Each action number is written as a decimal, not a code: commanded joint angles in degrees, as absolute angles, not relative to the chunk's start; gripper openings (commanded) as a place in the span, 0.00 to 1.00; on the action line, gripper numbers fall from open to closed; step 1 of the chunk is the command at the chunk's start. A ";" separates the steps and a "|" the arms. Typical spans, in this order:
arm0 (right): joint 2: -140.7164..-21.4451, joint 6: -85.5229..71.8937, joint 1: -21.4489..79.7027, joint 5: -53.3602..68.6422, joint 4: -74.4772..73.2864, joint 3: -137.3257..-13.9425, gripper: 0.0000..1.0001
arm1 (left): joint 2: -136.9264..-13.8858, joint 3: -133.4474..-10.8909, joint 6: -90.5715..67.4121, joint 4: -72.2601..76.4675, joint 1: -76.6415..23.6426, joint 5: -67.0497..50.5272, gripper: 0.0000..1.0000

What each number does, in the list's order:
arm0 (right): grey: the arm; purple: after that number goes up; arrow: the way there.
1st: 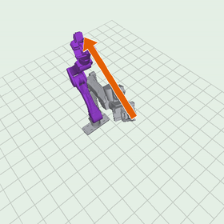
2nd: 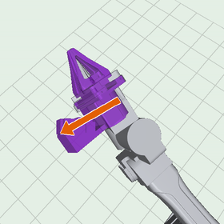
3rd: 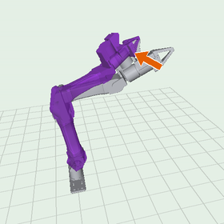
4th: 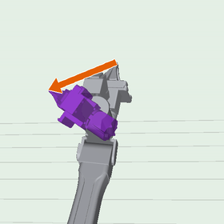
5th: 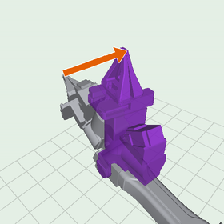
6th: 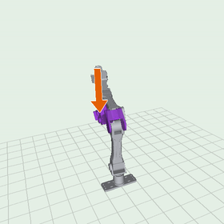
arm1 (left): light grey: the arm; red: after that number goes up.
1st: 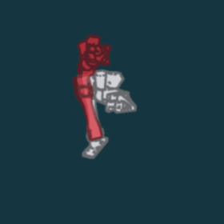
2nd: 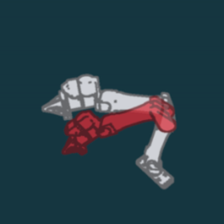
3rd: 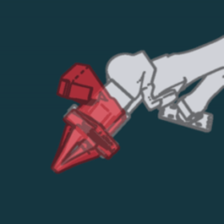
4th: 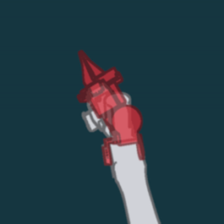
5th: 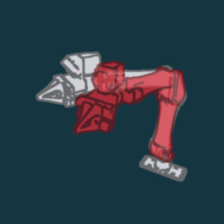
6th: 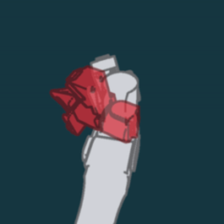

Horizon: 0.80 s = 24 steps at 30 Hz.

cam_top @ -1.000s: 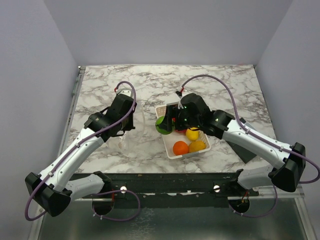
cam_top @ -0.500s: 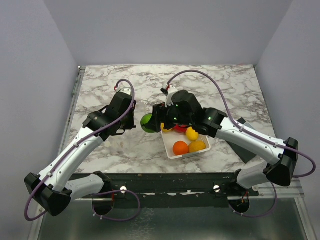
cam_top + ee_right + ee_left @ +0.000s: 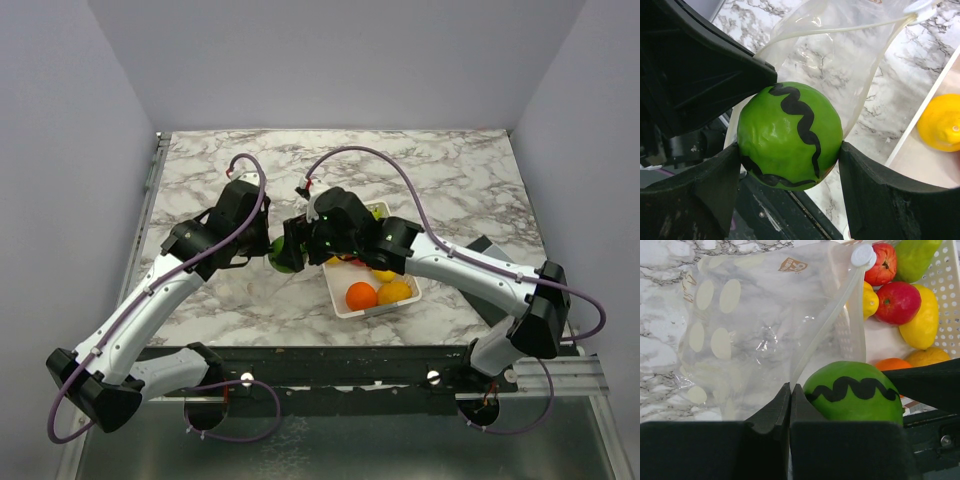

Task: Place the food in the zip-top bag and seal the zipper
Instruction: Place the fake fruit in the zipper food storage bag.

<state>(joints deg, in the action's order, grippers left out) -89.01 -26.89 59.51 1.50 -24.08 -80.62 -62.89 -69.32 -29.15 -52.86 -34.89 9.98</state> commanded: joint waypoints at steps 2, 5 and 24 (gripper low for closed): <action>-91.47 -24.87 61.34 -5.29 -26.68 -83.89 0.42 | -62.23 -71.98 -30.49 -52.99 -35.07 5.69 0.00; -92.06 -24.64 61.98 -6.53 -27.02 -83.79 0.50 | -62.10 -72.64 -30.63 -53.04 -35.10 5.46 0.00; -86.94 -25.68 62.53 -7.34 -24.83 -80.37 0.99 | -62.03 -71.20 -30.67 -52.42 -35.11 6.37 0.00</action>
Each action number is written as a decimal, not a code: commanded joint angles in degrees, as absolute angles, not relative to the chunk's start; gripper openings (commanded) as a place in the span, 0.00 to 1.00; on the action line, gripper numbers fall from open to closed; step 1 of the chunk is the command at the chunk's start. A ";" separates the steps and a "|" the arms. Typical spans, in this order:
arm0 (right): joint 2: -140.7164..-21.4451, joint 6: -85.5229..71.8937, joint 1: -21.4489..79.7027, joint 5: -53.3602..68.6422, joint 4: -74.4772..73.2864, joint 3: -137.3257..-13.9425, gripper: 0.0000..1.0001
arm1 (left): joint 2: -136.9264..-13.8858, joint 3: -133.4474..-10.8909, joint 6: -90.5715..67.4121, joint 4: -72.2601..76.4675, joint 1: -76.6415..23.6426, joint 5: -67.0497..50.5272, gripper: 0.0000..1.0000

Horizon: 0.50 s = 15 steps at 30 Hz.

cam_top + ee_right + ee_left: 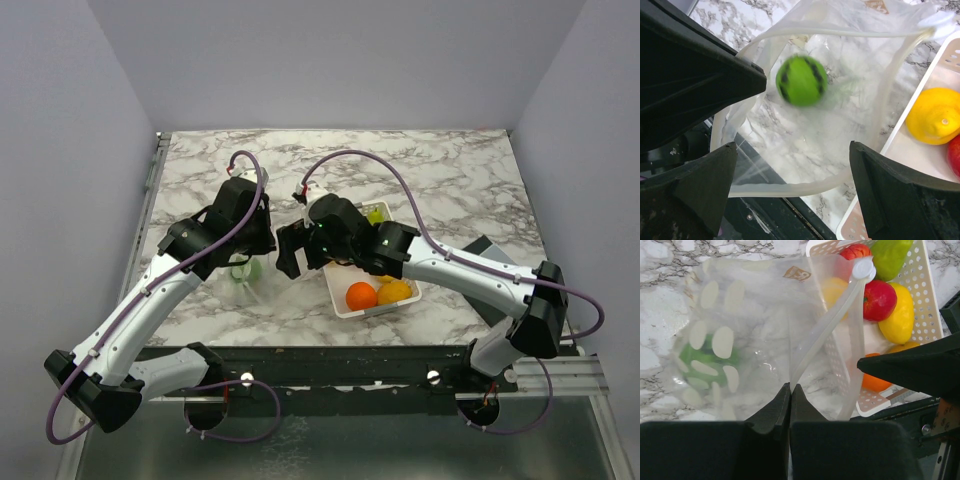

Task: Place the food in the zip-top bag and seal the zipper
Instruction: Place the fake fruit in the zipper food storage bag.

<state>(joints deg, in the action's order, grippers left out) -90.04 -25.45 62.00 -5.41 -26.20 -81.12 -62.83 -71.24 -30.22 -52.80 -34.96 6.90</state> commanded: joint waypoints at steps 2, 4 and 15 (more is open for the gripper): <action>-85.55 -25.88 62.50 -7.89 -24.74 -79.76 0.99 | -61.97 -71.11 -30.68 -52.39 -35.07 6.58 0.00; -83.99 -26.17 62.51 -8.99 -24.95 -78.99 0.99 | -62.01 -71.10 -30.63 -52.30 -35.07 6.68 0.00; -74.05 -30.19 62.49 -21.21 -29.15 -72.27 0.96 | -61.99 -71.10 -30.33 -52.24 -35.07 7.49 0.00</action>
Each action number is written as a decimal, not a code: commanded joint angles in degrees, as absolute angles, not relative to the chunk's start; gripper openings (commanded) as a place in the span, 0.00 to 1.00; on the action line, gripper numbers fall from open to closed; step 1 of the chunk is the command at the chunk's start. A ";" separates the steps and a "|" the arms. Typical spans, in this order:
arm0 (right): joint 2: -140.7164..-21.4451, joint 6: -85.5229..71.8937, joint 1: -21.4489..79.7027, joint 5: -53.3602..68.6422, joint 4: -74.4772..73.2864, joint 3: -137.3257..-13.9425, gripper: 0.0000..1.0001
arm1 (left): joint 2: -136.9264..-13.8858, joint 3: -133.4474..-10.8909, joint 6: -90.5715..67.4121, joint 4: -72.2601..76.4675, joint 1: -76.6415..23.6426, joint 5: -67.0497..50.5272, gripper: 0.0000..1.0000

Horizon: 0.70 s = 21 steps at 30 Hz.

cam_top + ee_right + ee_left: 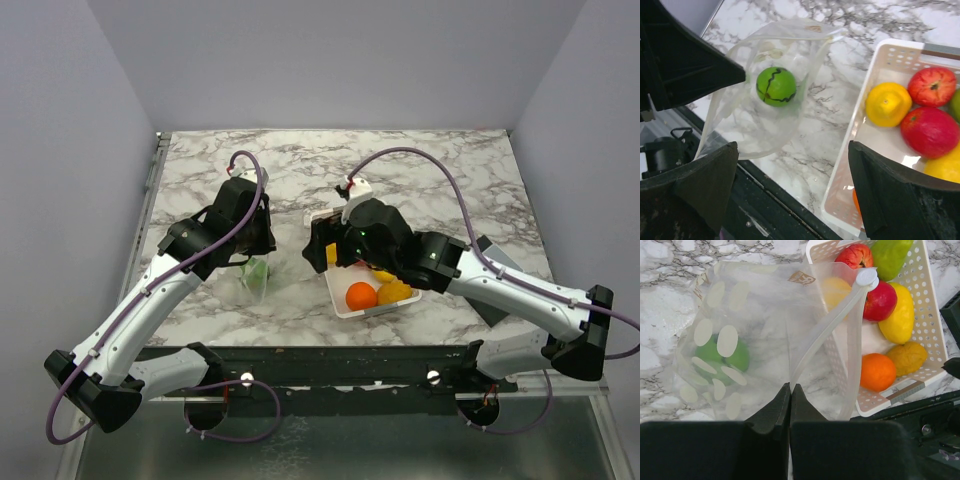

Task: Place the food in the zip-top bag and seal the zipper
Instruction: Place the fake fruit in the zipper food storage bag, then pick up the fake fruit from the bin.

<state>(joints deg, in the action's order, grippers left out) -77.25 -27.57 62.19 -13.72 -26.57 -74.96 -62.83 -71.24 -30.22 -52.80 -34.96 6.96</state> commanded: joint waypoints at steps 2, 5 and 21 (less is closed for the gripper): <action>-72.89 -31.67 62.56 -24.24 -31.74 -71.30 0.95 | -62.05 -71.09 -30.24 -52.25 -35.07 7.56 0.00; -71.98 -33.94 62.52 -27.36 -36.10 -70.40 0.94 | -61.97 -70.94 -30.08 -52.25 -35.11 7.86 0.00; -75.50 -40.28 61.95 -24.14 -45.04 -62.69 0.94 | -62.53 -70.75 -29.72 -51.96 -35.07 7.88 0.00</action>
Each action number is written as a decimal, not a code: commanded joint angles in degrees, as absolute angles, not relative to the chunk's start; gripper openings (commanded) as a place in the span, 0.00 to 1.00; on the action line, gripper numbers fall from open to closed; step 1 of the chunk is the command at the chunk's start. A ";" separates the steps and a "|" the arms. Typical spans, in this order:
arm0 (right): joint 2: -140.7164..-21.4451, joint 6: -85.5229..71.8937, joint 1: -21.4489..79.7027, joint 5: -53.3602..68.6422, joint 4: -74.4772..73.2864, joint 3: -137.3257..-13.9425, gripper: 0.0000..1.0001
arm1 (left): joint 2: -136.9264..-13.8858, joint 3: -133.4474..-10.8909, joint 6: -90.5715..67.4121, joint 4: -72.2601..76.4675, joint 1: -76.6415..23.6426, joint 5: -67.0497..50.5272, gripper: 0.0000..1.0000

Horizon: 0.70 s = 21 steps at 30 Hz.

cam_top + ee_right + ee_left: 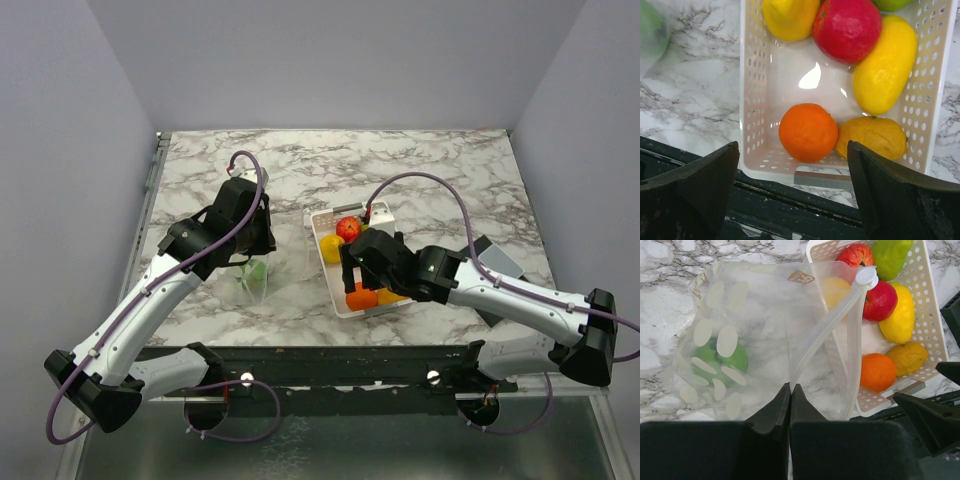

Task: Place the food in the zip-top bag and seal the zipper
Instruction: Pick up the fake fruit from the bin.

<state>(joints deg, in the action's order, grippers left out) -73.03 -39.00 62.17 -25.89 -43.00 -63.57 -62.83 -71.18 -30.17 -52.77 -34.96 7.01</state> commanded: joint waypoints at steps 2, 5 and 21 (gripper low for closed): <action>-77.17 -39.90 61.30 -22.63 -44.85 -62.30 0.95 | -62.66 -70.75 -29.84 -51.99 -35.07 7.74 0.00; -79.89 -39.60 60.47 -21.13 -45.06 -62.22 0.95 | -62.45 -70.64 -29.68 -51.98 -35.07 7.73 0.00; -88.55 -38.58 58.02 -16.01 -43.91 -61.40 0.97 | -62.22 -69.55 -29.01 -51.88 -35.07 7.78 0.00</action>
<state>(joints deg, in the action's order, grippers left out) -86.41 -38.96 58.24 -17.89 -43.35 -62.19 -62.83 -70.59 -29.69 -52.62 -34.96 7.01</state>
